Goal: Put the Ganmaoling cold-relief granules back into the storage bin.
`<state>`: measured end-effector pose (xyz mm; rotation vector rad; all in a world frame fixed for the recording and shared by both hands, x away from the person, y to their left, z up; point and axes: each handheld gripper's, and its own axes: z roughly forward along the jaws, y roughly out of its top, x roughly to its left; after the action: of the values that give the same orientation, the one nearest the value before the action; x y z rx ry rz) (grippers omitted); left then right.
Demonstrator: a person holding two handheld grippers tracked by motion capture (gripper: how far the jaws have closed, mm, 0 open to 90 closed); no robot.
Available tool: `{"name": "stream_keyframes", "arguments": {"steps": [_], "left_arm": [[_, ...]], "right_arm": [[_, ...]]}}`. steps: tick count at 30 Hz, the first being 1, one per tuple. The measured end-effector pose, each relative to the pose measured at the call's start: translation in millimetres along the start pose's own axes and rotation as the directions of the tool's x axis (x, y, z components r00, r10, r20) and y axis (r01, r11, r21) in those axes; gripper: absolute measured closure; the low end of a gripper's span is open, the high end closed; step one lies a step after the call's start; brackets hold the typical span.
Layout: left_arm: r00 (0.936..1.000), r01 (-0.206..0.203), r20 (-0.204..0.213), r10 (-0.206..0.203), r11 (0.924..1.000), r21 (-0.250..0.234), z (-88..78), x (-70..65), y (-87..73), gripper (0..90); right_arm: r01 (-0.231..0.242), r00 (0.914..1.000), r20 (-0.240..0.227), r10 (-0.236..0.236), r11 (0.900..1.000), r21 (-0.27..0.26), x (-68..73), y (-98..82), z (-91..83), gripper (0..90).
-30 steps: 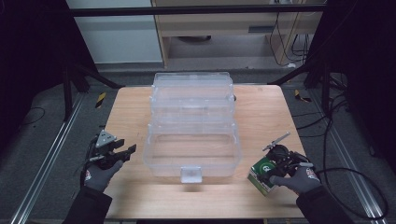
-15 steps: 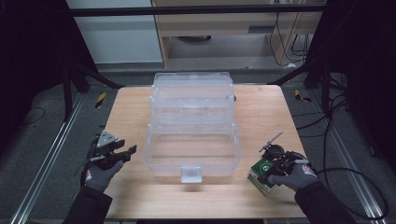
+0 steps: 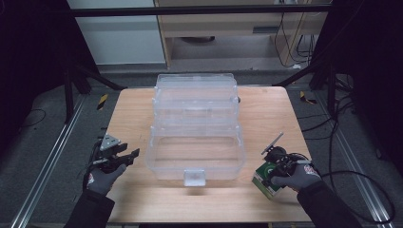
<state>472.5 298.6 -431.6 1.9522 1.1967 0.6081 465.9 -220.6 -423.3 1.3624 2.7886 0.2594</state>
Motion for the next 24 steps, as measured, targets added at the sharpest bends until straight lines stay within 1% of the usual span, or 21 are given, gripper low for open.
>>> {"name": "stream_keyframes", "arguments": {"steps": [3,4,9,13,16,17,20,21,23,24], "left_arm": [[1.0000,-0.002,0.000,0.002,1.0000,0.003,0.8,-0.4,-0.3,42.3],[1.0000,-0.003,0.000,0.003,1.0000,0.004,0.9,-0.6,-0.3,42.3],[1.0000,-0.003,0.001,0.003,1.0000,0.003,1.2,-0.7,-0.6,42.2],[1.0000,-0.004,0.001,0.004,1.0000,0.005,1.6,-0.7,-0.8,42.2],[1.0000,-0.005,0.000,0.005,0.9999,0.010,2.3,-0.9,-1.2,42.2],[1.0000,-0.007,0.000,0.007,0.9999,0.013,2.8,-1.2,-1.4,42.2],[1.0000,-0.009,0.001,0.009,0.9998,0.016,3.1,-1.3,-1.6,42.2],[1.0000,-0.009,0.001,0.009,0.9998,0.016,3.1,-1.3,-1.6,42.2],[1.0000,-0.008,0.000,0.008,0.9998,0.017,3.2,-0.8,-1.8,42.2],[1.0000,-0.006,-0.001,0.006,0.9999,0.016,3.5,-0.7,-2.0,42.2]], "right_arm": [[0.001,1.0000,-0.003,-0.001,1.000,0.004,-0.2,0.7,0.2,16.2],[-0.002,1.0000,0.000,0.002,1.000,0.018,0.4,1.8,-0.4,16.6],[0.000,1.0000,0.001,0.000,1.000,0.028,0.5,2.8,-1.2,17.4],[0.011,0.9999,-0.004,-0.011,1.000,0.026,-0.3,2.8,-2.0,17.4],[0.010,0.9999,-0.012,-0.010,1.000,0.019,0.0,2.3,-3.6,17.5],[0.016,0.9998,-0.012,-0.016,1.000,0.002,0.0,1.7,-6.3,17.5],[0.017,0.9999,-0.003,-0.017,1.000,-0.021,0.1,1.4,-12.4,17.5],[0.017,0.9999,-0.003,-0.017,1.000,-0.021,0.1,1.4,-12.4,17.5],[0.035,0.9994,0.005,-0.034,0.998,-0.048,-1.4,1.8,-19.1,17.5],[0.035,0.9994,0.010,-0.034,0.998,-0.055,-1.4,2.0,-20.8,17.5]]}}
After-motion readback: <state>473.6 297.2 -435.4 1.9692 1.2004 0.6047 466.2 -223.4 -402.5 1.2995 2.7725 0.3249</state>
